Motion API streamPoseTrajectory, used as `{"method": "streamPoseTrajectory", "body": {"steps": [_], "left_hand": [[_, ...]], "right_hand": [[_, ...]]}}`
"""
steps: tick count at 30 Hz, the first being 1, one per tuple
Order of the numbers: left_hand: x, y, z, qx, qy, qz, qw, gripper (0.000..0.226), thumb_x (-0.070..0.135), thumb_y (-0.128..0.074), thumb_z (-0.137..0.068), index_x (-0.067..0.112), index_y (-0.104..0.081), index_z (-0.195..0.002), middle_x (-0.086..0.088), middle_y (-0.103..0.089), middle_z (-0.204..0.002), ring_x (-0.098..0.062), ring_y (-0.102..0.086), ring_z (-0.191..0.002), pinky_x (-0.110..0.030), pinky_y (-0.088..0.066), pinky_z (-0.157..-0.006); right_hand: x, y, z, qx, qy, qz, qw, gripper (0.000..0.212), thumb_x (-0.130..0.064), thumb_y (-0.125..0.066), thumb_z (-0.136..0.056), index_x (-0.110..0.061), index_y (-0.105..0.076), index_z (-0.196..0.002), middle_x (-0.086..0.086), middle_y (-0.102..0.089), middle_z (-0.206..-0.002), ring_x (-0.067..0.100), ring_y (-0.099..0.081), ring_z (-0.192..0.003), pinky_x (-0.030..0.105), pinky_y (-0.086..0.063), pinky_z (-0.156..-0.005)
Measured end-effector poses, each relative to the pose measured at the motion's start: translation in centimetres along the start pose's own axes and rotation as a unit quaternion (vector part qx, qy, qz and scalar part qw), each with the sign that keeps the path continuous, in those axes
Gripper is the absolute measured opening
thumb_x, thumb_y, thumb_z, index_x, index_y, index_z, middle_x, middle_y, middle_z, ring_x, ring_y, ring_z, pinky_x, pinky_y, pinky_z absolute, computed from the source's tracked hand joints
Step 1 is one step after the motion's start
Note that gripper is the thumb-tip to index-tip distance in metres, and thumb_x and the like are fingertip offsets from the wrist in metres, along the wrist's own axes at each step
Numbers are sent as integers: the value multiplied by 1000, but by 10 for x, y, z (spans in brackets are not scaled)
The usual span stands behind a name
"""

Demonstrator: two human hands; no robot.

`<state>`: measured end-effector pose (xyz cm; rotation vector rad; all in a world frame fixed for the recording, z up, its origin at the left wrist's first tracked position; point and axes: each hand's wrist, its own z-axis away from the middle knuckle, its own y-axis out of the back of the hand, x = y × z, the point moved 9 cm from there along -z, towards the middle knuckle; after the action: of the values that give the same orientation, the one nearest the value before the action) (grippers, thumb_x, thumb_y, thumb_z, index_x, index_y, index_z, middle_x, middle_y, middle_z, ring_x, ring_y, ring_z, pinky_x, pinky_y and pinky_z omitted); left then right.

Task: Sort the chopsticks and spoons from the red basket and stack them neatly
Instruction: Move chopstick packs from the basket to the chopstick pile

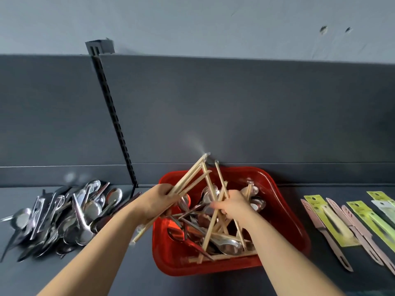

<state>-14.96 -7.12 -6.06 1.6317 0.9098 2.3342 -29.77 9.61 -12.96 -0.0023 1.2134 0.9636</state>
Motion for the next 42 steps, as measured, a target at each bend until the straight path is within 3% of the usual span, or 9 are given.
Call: {"method": "streamPoseTrajectory", "body": {"steps": [6,12,15,18,22,27,30,39,42], "left_hand": [[18,23,14,46,-79,87,992,21,30,-57,-96,16,-59,-81,3,-54,-57,-13,-49,-53,-27,-43,-54],[38,72,35,138,-151,203,958,17,25,-57,-96,15,-62,-83,1,-55,-58,-11,-48,-48,-19,-40,-47],[32,111,55,209,-165,228,937,15,23,-58,-95,16,-63,-83,5,-55,-57,-8,-48,-46,-15,-40,-44],[8,148,79,258,-157,262,917,16,26,-59,-94,14,-63,-83,0,-54,-59,-12,-48,-49,-19,-40,-44],[-51,198,126,327,-115,285,894,21,24,-57,-96,9,-62,-82,-2,-52,-58,-12,-46,-48,-19,-39,-46],[-154,276,214,412,-56,303,857,25,20,-55,-97,-1,-59,-85,0,-65,-65,-10,-48,-47,-20,-42,-45],[-213,318,262,438,-15,310,843,26,21,-53,-98,2,-58,-80,2,-62,-58,-9,-47,-45,-19,-40,-44],[-347,429,354,500,88,283,814,20,19,-55,-97,2,-61,-88,-3,-62,-66,-8,-54,-51,-22,-49,-51],[-380,458,354,509,111,284,805,21,21,-56,-97,2,-63,-90,-4,-61,-67,-7,-54,-50,-21,-50,-50]], "right_hand": [[-56,28,5,82,137,-56,986,15,-26,-74,-80,-18,-63,-74,-10,-55,-54,7,-52,-49,32,-46,-53],[-159,46,38,159,282,-59,944,26,-30,-66,-86,-9,-57,-74,-8,-45,-55,6,-39,-48,22,-34,-47],[-205,27,49,143,309,-83,937,20,-31,-68,-85,-14,-62,-76,-6,-51,-57,8,-46,-52,27,-40,-50],[-239,-12,53,85,299,-94,946,16,-30,-71,-80,-20,-64,-71,-13,-51,-50,1,-49,-46,19,-41,-44],[-271,-104,64,-2,284,-92,954,13,-26,-67,-83,-17,-70,-73,-19,-51,-41,-4,-44,-35,17,-36,-45],[-309,-268,107,-118,275,-77,951,18,-24,-65,-87,-8,-70,-82,-15,-49,-42,4,-44,-42,25,-39,-50],[-326,-356,133,-162,264,-74,948,17,-22,-65,-87,-7,-71,-83,-14,-50,-42,9,-43,-48,28,-39,-54],[-376,-533,168,-189,250,-41,949,17,-21,-65,-88,-15,-68,-72,-14,-52,-43,7,-44,-50,22,-34,-51],[-390,-572,162,-192,244,-19,950,15,-21,-65,-87,-12,-68,-74,-5,-52,-56,11,-43,-53,25,-36,-52]]}}
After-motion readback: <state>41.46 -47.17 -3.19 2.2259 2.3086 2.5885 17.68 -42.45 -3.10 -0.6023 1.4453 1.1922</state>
